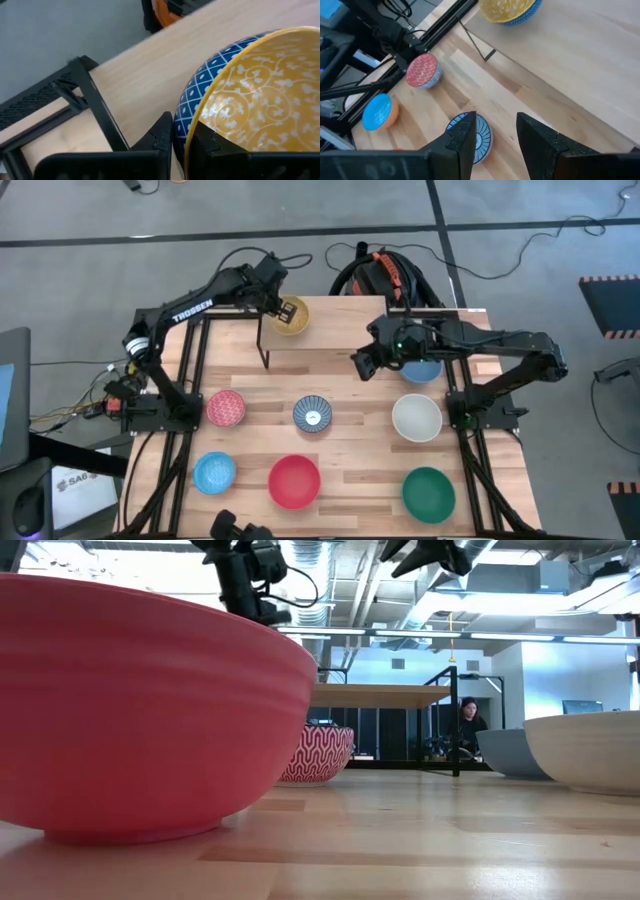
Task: Place and stack bowls onto a shelf
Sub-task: Put the yellow pattern bowl on the shelf, then stack the red pattern bowl on top of the yellow pattern bowl on the shelf
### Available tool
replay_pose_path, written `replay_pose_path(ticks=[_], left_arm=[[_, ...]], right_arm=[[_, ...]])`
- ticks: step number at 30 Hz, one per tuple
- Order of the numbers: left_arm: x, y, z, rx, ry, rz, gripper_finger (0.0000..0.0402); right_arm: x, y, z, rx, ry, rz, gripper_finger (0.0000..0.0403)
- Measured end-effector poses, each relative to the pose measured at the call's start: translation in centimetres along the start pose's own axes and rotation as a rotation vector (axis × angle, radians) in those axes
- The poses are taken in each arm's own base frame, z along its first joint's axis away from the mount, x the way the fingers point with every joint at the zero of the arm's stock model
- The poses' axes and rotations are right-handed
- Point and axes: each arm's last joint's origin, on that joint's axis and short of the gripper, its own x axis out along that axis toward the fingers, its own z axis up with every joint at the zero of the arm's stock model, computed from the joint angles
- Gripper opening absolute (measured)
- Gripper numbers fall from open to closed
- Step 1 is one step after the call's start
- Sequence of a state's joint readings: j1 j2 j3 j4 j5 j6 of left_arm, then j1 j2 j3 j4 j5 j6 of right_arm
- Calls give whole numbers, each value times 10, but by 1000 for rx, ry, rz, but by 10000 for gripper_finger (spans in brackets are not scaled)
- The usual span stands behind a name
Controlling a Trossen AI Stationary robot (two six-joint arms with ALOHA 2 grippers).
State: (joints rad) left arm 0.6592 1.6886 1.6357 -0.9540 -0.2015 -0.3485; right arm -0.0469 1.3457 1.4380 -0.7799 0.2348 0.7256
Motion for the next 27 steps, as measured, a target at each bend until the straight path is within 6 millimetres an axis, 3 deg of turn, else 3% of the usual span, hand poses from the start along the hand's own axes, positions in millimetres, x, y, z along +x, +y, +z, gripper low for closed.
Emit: replay_pose_path(ticks=[7,15,22,27], left_arm=[[3,15,7,-50,22,-31,70],[5,19,6,-58,53,-44,114],[-10,13,8,-48,60,-60,128],[-37,4,9,-33,11,-29,129]], right_arm=[[-1,3,-2,0,6,10,166],[-1,3,-3,-2,19,25,166],[-1,3,-4,-14,33,19,166],[-1,2,-7,-52,52,9,166]])
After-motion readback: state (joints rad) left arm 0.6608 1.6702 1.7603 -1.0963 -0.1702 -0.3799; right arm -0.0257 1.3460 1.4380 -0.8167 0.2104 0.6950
